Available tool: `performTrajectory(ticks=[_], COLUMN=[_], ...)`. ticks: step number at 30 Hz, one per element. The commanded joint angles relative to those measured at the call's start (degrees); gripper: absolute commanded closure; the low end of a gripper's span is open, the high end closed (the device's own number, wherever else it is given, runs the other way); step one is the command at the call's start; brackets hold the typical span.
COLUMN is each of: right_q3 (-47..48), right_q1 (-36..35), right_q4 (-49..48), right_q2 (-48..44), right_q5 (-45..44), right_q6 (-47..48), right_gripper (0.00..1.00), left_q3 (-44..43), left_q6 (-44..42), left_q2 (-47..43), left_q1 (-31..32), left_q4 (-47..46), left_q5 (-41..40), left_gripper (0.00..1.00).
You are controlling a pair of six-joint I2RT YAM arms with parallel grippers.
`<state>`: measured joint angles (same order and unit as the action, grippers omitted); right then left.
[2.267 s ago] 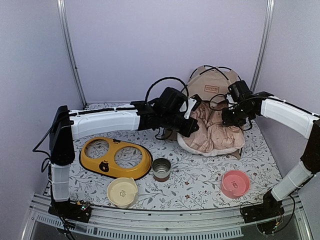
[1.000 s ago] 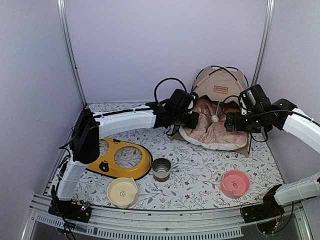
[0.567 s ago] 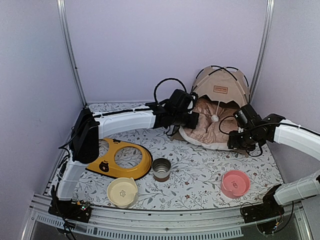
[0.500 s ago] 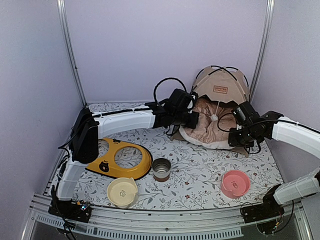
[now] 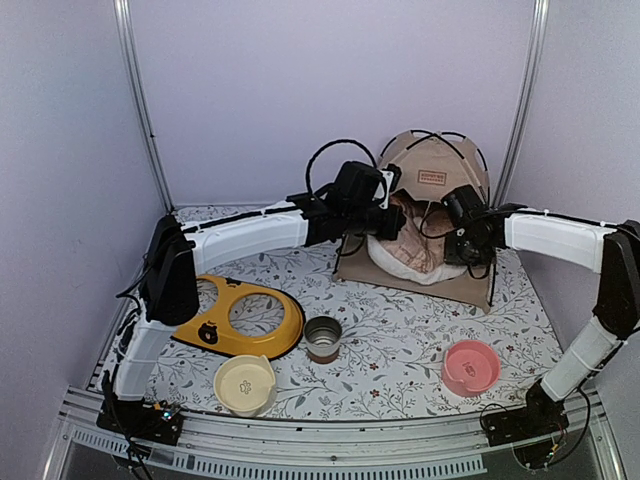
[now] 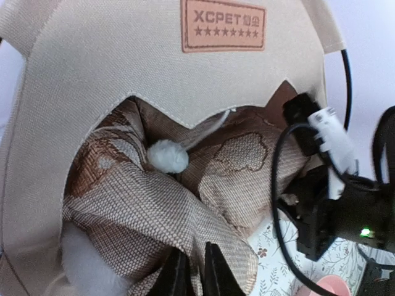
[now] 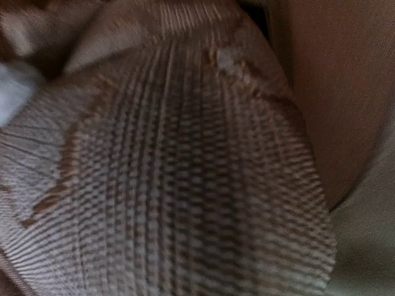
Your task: Set up the pet tent
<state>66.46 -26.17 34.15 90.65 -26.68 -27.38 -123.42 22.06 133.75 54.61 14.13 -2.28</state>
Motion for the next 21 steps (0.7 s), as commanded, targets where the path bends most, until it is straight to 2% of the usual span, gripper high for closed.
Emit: performTrajectory(ticks=[1,7,16,21], right_q3=[-4.2,-6.7,-3.8,-2.2], right_q1=[2.7,1.8,-2.0,-3.0], right_q4=[-3.5,-6.0,-1.1,2.3], right_q2=[2.8,-6.4,-13.7,-17.1], right_q5=[-0.1,5.3,6.7,6.2], right_q6=[0.2,-0.5,0.7,0.5], right_gripper=[0.97,0.68,0.22,0.04], left_q3=[-0.5,7.5,20.0,28.9], left_q6=[-1.6,-1.3,-1.0,-0.4], left_q2=[-2.0,-8.1,-20.2,-28.7], left_q1=[0.1,-0.4,-0.3,-1.0], left_q4=[-3.7,-6.7,-11.6,-12.4], left_q5=[3.2,3.7,5.8,3.0], left_gripper=[0.86,0.62,0.44,0.36])
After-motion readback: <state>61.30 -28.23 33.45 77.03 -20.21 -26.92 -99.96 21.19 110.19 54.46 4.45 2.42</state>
